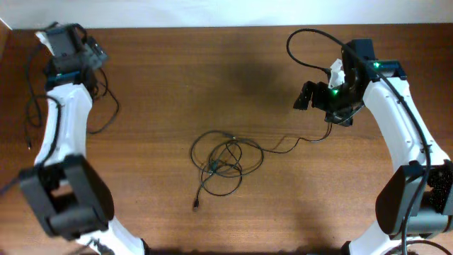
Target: Untangle cables
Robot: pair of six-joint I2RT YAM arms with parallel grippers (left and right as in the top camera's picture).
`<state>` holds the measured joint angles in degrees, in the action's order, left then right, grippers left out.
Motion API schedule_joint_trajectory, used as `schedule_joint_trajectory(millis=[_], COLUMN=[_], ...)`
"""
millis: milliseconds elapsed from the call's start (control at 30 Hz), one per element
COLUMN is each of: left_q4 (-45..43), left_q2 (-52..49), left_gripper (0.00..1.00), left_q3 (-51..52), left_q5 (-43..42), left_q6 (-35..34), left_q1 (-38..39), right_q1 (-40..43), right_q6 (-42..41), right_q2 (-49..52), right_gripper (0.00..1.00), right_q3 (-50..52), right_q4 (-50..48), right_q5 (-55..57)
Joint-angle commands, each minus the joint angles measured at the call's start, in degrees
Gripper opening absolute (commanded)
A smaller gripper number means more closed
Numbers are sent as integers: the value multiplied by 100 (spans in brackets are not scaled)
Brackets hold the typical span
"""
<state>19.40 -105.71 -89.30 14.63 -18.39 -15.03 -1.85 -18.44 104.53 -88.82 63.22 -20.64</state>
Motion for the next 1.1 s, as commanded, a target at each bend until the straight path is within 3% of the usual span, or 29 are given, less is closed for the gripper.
schedule_joint_trajectory(millis=[0,100,200,367,600,900,933,1000,1067], left_q4=[553,1314,2446,3731,3897,3373,3279,3036,2747], left_q2=[820,964,942,929,929,929,929,929,929], left_gripper=[99,99,99,99,99,98,89,38,15], left_q3=[-216,-216,-181,223,1029,1635,1679,1790,1908], left_q5=[-1276,-2162,-2815,-2841,-2903,-2881,-2881,-2879,-2876], left_q6=[-367,-866,-916,-26,291,284,284,286,286], left_q1=[2,2,20,142,520,1233,1335,1537,1722], right_q1=[0,0,0,0,0,0,0,0,0], right_q6=[17,17,17,17,17,17,17,17,17], right_q2=[31,31,31,31,31,31,31,31,31], right_gripper=[99,98,98,98,98,98,98,99,98], right_q3=[50,50,50,50,50,50,50,50,50], right_q4=[2,2,2,2,2,2,2,2,2], right_q5=[33,33,33,33,33,33,33,33,33])
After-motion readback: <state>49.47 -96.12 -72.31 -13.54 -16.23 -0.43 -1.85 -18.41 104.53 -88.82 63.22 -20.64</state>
